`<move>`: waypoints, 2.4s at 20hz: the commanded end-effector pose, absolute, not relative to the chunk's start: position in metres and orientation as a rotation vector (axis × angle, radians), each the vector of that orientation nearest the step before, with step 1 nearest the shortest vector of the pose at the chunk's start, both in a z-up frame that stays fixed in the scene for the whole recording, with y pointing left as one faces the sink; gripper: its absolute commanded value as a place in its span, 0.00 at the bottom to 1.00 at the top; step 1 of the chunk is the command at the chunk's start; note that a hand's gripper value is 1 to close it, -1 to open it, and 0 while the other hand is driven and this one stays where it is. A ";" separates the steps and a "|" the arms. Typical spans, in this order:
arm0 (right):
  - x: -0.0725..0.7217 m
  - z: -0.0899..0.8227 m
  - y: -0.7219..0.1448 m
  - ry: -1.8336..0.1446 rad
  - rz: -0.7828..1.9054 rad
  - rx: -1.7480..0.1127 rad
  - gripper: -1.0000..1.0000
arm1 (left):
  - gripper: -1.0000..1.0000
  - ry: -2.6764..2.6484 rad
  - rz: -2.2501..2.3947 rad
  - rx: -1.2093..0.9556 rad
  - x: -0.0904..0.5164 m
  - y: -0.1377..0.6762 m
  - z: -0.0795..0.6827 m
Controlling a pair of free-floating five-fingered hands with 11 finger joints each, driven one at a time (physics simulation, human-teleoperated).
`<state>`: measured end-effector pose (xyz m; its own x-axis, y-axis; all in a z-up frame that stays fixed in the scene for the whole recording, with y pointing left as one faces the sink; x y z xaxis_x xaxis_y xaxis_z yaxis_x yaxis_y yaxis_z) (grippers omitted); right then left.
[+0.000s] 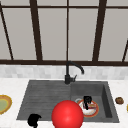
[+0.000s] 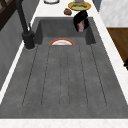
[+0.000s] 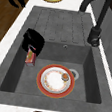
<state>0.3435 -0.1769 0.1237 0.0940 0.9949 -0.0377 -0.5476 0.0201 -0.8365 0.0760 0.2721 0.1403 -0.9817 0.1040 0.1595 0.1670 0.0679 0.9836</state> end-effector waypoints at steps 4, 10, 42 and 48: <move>0.363 0.067 -0.153 -0.749 1.440 -0.846 1.00 | 0.50 -2.261 -2.094 -0.287 0.076 0.272 0.140; 0.386 0.026 -0.159 -0.817 1.420 -0.827 1.00 | 0.50 -2.261 -2.094 -0.287 0.076 0.272 0.140; 0.462 -0.016 -0.160 -0.713 1.472 -0.850 0.00 | 0.50 -2.261 -2.094 -0.287 0.076 0.272 0.140; 0.458 0.013 -0.184 -0.726 1.480 -0.801 0.00 | 0.50 -2.261 -2.094 -0.287 0.076 0.272 0.140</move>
